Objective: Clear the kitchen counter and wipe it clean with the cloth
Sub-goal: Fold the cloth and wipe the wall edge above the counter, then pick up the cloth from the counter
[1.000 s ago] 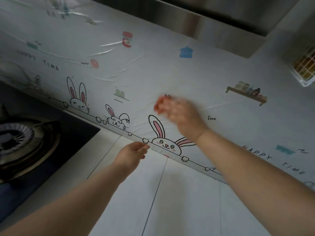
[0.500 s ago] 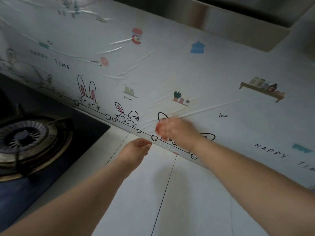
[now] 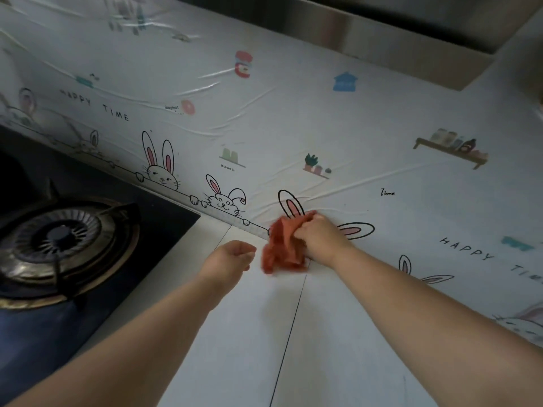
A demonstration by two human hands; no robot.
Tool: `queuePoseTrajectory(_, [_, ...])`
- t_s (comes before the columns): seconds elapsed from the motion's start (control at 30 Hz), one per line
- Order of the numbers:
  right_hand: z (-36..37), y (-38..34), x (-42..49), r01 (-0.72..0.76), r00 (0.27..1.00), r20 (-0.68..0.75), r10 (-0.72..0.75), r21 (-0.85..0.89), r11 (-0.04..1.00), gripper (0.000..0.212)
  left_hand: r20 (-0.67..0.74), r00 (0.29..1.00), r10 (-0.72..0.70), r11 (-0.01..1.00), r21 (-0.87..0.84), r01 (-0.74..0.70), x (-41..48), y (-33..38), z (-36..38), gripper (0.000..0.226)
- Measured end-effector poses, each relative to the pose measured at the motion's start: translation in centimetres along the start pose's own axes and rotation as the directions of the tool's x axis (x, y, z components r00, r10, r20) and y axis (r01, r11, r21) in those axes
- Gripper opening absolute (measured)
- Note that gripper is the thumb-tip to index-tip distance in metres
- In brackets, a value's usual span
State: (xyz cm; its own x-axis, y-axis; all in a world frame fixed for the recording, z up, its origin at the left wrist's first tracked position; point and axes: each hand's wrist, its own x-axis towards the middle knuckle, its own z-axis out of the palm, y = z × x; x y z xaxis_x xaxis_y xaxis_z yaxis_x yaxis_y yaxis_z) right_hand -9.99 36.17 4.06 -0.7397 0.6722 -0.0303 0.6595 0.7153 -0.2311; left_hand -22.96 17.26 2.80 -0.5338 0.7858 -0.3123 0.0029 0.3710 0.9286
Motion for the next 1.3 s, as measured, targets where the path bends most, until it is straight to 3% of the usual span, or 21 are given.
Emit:
queuePoseTrajectory(0.07, [-2.1, -0.6, -0.9, 0.038, 0.996, -0.081, -0.027, 0.139, 0.99, 0.054, 0.004, 1.0, 0.001, 1.0, -0.014, 0.0, -0.5, 0.4, -0.1, 0.012])
queuePoseTrajectory(0.13, [-4.3, -2.0, -2.3, -0.013, 0.989, -0.129, 0.065, 0.368, 0.93, 0.063, 0.022, 1.0, 0.003, 1.0, -0.014, -0.002, -1.3, 1.3, 0.0, 0.01])
queuePoseTrajectory(0.23, [-6.1, -4.3, -3.4, -0.078, 0.962, -0.167, 0.217, 0.593, 0.802, 0.052, 0.056, 0.998, 0.015, 1.0, -0.002, -0.015, -2.3, 2.1, 0.3, 0.006])
queuePoseTrajectory(0.33, [-8.0, -5.9, -5.4, -0.073, 0.952, -0.135, 0.275, 0.772, 0.631, 0.052, 0.105, 0.994, 0.023, 0.999, 0.036, -0.027, -3.2, 2.9, 0.2, 0.03])
queuePoseTrajectory(0.47, [-12.0, -8.0, -8.8, -0.012, 0.964, -0.111, 0.241, 0.888, 0.46, 0.053, 0.111, 0.993, 0.047, 0.984, 0.163, -0.065, -5.3, 5.1, -0.7, 0.069])
queuePoseTrajectory(0.6, [-15.6, -10.9, -12.4, 0.061, 0.981, -0.104, 0.164, 0.966, 0.25, 0.056, 0.261, 0.963, 0.06, 0.954, 0.268, -0.132, -7.6, 6.6, -0.7, 0.107])
queuePoseTrajectory(0.67, [-16.8, -12.1, -14.3, 0.119, 0.979, -0.141, 0.145, 0.981, 0.152, 0.057, 0.342, 0.937, 0.068, 0.937, 0.299, -0.178, -9.0, 7.3, -0.3, 0.099])
queuePoseTrajectory(0.7, [-17.2, -12.5, -15.3, 0.14, 0.976, -0.157, 0.147, 0.983, 0.123, 0.058, 0.364, 0.927, 0.093, 0.929, 0.304, -0.212, -9.4, 7.5, -0.1, 0.081])
queuePoseTrajectory(0.77, [-18.2, -13.1, -17.8, 0.164, 0.962, -0.182, 0.204, 0.981, 0.101, 0.06, 0.355, 0.923, 0.148, 0.882, 0.374, -0.285, -10.7, 8.3, 0.0, 0.038])
queuePoseTrajectory(0.8, [-18.6, -13.3, -18.9, 0.163, 0.952, -0.182, 0.248, 0.982, 0.098, 0.06, 0.322, 0.932, 0.168, 0.856, 0.422, -0.3, -11.1, 8.6, -0.1, 0.03])
queuePoseTrajectory(0.9, [-19.2, -13.4, -23.1, 0.032, 0.91, -0.109, 0.4, 0.98, 0.196, 0.06, 0.208, 0.955, 0.211, 0.841, 0.459, -0.286, -12.2, 9.5, -0.8, 0.02])
queuePoseTrajectory(1.0, [-18.3, -13.5, -27.0, -0.288, 0.897, 0.155, 0.414, 0.915, 0.283, 0.053, 0.191, 0.951, 0.241, 0.914, 0.283, -0.289, -13.7, 10.8, -1.7, 0.025])
queuePoseTrajectory(1.07, [-17.4, -14.0, -29.1, -0.403, 0.877, 0.25, 0.411, 0.848, 0.344, 0.042, 0.298, 0.931, 0.212, 0.964, 0.093, -0.249, -15.0, 12.0, -1.8, 0.029])
queuePoseTrajectory(1.1, [-17.2, -14.3, -30.0, -0.405, 0.867, 0.223, 0.445, 0.836, 0.37, 0.042, 0.377, 0.906, 0.194, 0.976, 0.02, -0.218, -15.8, 12.6, -1.8, 0.033])
queuePoseTrajectory(1.2, [-16.6, -15.0, -31.8, -0.287, 0.851, 0.045, 0.523, 0.874, 0.392, 0.071, 0.567, 0.801, 0.194, 0.98, -0.082, -0.179, -17.7, 14.1, -1.9, 0.043])
queuePoseTrajectory(1.3, [-16.1, -15.5, -34.4, -0.219, 0.854, 0.045, 0.519, 0.935, 0.279, 0.099, 0.698, 0.693, 0.179, 0.984, -0.142, -0.111, -19.7, 15.3, -1.2, 0.045])
